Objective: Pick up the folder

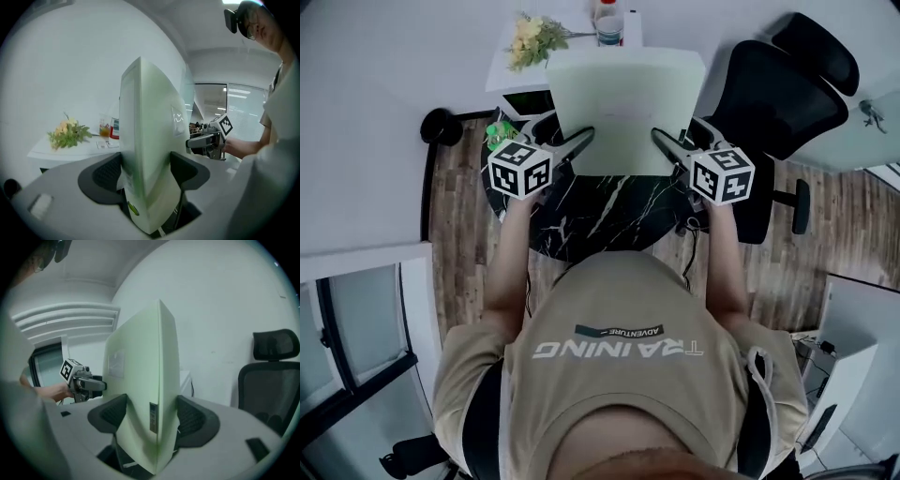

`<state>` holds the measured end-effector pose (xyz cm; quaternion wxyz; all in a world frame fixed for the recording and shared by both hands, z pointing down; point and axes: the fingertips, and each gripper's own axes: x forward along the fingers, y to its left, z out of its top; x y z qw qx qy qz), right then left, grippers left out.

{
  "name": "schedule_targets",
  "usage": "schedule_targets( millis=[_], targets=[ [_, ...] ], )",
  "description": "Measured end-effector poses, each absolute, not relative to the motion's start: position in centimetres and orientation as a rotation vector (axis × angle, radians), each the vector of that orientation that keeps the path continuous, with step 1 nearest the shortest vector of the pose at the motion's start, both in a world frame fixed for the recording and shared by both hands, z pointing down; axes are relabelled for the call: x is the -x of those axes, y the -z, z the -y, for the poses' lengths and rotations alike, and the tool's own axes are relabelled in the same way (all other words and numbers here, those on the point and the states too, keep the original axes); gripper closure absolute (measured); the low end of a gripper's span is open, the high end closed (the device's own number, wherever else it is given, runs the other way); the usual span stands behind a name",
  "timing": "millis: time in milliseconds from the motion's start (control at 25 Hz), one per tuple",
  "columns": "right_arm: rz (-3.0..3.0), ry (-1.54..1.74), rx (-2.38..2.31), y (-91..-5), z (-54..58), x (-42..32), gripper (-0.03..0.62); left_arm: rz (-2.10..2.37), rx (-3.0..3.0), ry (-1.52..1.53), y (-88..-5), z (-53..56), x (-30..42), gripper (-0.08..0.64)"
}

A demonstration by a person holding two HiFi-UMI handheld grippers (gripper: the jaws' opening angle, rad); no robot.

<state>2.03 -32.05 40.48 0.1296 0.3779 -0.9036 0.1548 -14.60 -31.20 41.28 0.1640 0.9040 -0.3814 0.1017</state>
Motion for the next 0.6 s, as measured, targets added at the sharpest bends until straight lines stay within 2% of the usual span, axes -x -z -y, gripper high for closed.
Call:
schedule_targets(
  millis=[600],
  targets=[
    [2.742, -0.137, -1.177, -30.5, 31.6, -0.9, 0.292, 1.168, -2.748, -0.198, -31.5, 31.2, 15.7, 0.249]
  ],
)
